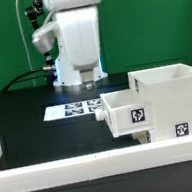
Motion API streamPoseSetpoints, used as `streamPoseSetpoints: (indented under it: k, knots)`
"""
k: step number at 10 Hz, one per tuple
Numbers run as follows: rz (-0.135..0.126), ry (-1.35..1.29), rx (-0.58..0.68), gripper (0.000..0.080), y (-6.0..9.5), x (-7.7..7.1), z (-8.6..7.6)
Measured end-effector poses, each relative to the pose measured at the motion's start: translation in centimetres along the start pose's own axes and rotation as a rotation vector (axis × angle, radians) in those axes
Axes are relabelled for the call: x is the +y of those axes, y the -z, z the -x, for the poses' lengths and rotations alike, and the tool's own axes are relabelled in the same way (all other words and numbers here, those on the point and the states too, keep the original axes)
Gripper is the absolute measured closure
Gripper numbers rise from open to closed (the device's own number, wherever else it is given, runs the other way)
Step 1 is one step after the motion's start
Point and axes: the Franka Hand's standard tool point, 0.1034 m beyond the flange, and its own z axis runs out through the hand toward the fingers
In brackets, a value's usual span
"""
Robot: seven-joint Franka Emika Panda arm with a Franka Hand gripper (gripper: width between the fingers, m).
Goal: Assemble drawer
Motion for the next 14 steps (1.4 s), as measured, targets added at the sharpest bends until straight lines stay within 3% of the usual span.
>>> streamPoseSetpoints:
  k: [1, 5, 8, 11, 14]
  knots:
    - [-0.004, -0.011, 0.035, 0.0150, -0.5, 0.2, 1.2]
    - [-0.022, -0.016, 0.140, 0.0150, -3.2, -0.1, 2.9]
    - [-0.048, -0.009, 0.157, 0.0150, -5.2, -0.4, 1.3]
    - [-0.034, -0.020, 0.162, 0.0150, -6.3, -0.7, -0.6]
    - [-0.033, -0.026, 0.163, 0.0150, -6.3, -0.7, -0.2]
